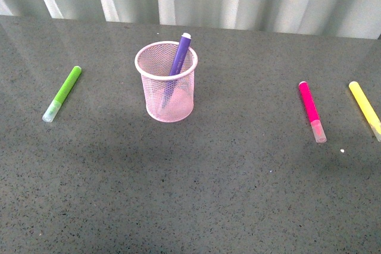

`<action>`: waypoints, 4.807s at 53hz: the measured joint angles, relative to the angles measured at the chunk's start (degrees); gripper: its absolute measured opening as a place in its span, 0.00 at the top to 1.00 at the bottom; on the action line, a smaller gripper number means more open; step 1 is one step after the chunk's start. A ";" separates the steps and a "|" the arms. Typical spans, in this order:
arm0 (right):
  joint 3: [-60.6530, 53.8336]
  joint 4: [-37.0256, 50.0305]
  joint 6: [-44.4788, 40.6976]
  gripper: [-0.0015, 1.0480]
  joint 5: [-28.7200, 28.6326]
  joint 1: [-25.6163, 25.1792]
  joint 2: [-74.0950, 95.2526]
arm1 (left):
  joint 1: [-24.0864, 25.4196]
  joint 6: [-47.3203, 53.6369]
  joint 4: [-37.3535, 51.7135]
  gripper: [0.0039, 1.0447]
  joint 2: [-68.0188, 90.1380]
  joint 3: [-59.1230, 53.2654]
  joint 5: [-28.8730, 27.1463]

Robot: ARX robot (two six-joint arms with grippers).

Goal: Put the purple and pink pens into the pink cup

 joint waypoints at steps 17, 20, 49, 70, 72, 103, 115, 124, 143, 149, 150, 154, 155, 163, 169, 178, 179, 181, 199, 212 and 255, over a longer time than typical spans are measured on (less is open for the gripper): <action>0.00 0.00 0.00 0.07 0.00 0.00 0.00 | 0.00 -0.02 -9.77 0.97 -10.34 -0.02 0.00; 0.00 0.00 0.00 0.07 0.00 0.00 0.00 | 0.00 -0.02 -10.99 0.97 -11.58 -0.02 0.00; 0.00 0.00 0.00 0.07 0.00 0.00 0.00 | 0.00 -0.02 -20.72 0.97 -21.40 -0.02 0.00; 0.00 0.00 0.00 0.07 0.00 0.00 0.00 | 0.00 0.00 -31.32 0.97 -31.61 -0.02 0.00; 0.00 0.02 0.00 0.07 0.00 0.00 0.00 | 0.00 0.00 -31.32 0.97 -31.61 -0.02 0.00; 6.49 -13.11 3.34 0.07 7.91 -0.07 12.09 | 0.00 0.00 -31.36 0.06 -31.63 -0.02 0.00; 16.44 3.85 2.62 0.07 6.21 -3.15 49.16 | 0.00 0.13 -31.36 0.06 -31.71 -0.02 0.00; 25.05 11.93 2.84 0.07 7.63 -1.03 71.41 | 0.00 0.13 -31.36 0.06 -31.71 -0.02 0.00; 44.28 15.39 6.16 0.07 7.41 6.19 103.49 | 0.00 0.13 -31.36 0.06 -31.71 -0.02 0.00; 48.13 14.93 7.21 0.07 7.65 7.58 108.32 | 0.00 0.13 -31.36 0.06 -31.71 -0.02 0.00; 48.50 14.80 7.39 0.07 7.69 7.69 108.72 | 0.00 0.13 -31.36 0.06 -31.71 -0.02 0.00; 50.84 14.19 8.33 0.07 7.96 8.66 111.60 | 0.00 0.13 -31.36 0.06 -31.71 -0.02 0.00; 51.10 14.16 8.50 0.07 7.98 8.79 111.97 | 0.00 0.13 -31.36 0.06 -31.71 -0.02 0.00; 54.47 14.12 10.05 0.07 7.69 10.23 116.67 | 0.00 0.13 -31.36 0.06 -31.71 -0.02 0.00; 56.65 13.70 11.02 0.07 7.67 10.80 119.40 | 0.00 0.13 -31.36 0.06 -31.71 -0.02 0.00; 59.34 13.38 12.31 0.07 7.58 10.88 122.51 | 0.00 0.13 -31.36 0.06 -31.71 -0.02 0.00; 59.65 13.29 12.37 0.07 7.56 10.88 122.84 | 0.00 0.13 -31.36 0.06 -31.71 -0.02 0.00; 60.02 13.16 12.52 0.07 7.56 10.88 123.16 | 0.00 0.13 -31.36 0.06 -31.71 -0.02 0.00; 62.05 13.20 13.07 0.07 6.88 10.60 126.25 | 0.00 0.13 -31.36 0.06 -31.71 -0.02 0.00; 63.78 13.25 13.27 0.22 6.38 10.12 127.75 | 0.00 0.13 -31.36 0.06 -31.71 -0.02 0.00; 53.92 37.38 7.76 0.88 4.42 12.98 119.89 | 0.00 0.13 -31.36 0.06 -31.71 -0.02 0.00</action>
